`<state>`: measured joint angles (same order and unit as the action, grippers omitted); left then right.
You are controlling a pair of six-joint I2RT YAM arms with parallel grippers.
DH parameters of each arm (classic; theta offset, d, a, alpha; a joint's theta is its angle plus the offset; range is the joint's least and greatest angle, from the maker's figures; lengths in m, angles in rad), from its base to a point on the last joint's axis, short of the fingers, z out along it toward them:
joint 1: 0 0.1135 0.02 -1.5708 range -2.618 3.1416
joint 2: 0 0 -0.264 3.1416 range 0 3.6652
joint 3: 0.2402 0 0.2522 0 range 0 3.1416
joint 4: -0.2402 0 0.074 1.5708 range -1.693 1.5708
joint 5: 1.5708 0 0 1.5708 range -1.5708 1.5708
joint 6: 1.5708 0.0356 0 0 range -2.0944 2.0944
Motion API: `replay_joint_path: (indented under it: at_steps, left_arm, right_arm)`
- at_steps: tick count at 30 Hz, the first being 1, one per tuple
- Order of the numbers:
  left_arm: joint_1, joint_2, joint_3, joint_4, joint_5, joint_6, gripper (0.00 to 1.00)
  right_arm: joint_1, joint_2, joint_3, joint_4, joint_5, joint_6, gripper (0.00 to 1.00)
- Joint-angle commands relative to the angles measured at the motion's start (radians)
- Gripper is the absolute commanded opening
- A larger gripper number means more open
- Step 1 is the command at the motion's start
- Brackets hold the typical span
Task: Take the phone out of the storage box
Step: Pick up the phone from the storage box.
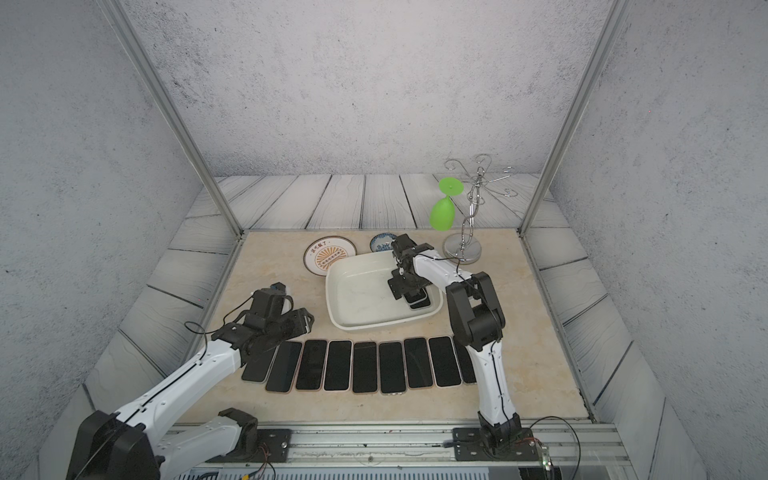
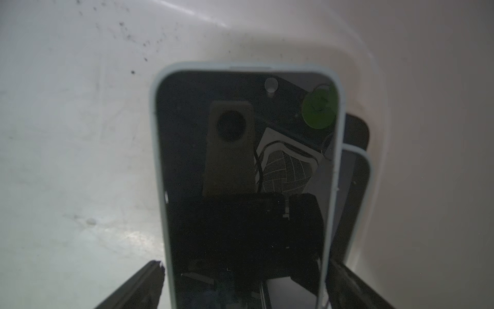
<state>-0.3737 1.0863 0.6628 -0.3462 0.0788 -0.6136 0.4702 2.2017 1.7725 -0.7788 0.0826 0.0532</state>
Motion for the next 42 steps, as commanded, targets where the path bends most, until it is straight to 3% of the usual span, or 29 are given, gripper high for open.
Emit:
replay_joint_path:
  at_steps: [1,5,9,12,16,19,23,31,42]
  left_arm:
    - [-0.005,-0.016,-0.014,0.014,-0.002,-0.002,0.61]
    - [-0.005,-0.013,-0.007,0.028,0.003,0.000,0.61]
    - [-0.004,0.028,0.036,0.076,0.050,0.004,0.61]
    - [-0.005,0.084,0.082,0.230,0.197,-0.032,0.61]
    - [-0.008,0.208,0.147,0.586,0.408,-0.228,0.63]
    - [-0.022,0.324,0.195,0.837,0.439,-0.415,0.65]
    - [-0.081,0.479,0.300,0.990,0.451,-0.553,0.64]
    - [-0.165,0.653,0.396,1.035,0.454,-0.628,0.63]
    - [-0.184,0.673,0.317,1.039,0.454,-0.663,0.62]
  right_arm:
    - [-0.001,0.044,0.008,-0.031,0.005,0.013,0.90]
    - [-0.002,0.011,0.007,-0.026,0.028,0.029,0.54]
    - [0.000,-0.061,-0.006,-0.019,-0.001,0.040,0.39]
    - [-0.001,-0.162,-0.042,0.006,-0.053,0.045,0.33]
    - [0.000,-0.283,-0.097,0.022,-0.156,0.038,0.32]
    - [0.000,-0.337,-0.120,-0.002,-0.225,0.034,0.31]
    - [0.001,-0.397,-0.182,0.026,-0.328,0.051,0.31]
    - [0.001,-0.457,-0.224,0.039,-0.386,0.076,0.31]
    - [0.000,-0.473,-0.231,0.037,-0.414,0.079,0.32]
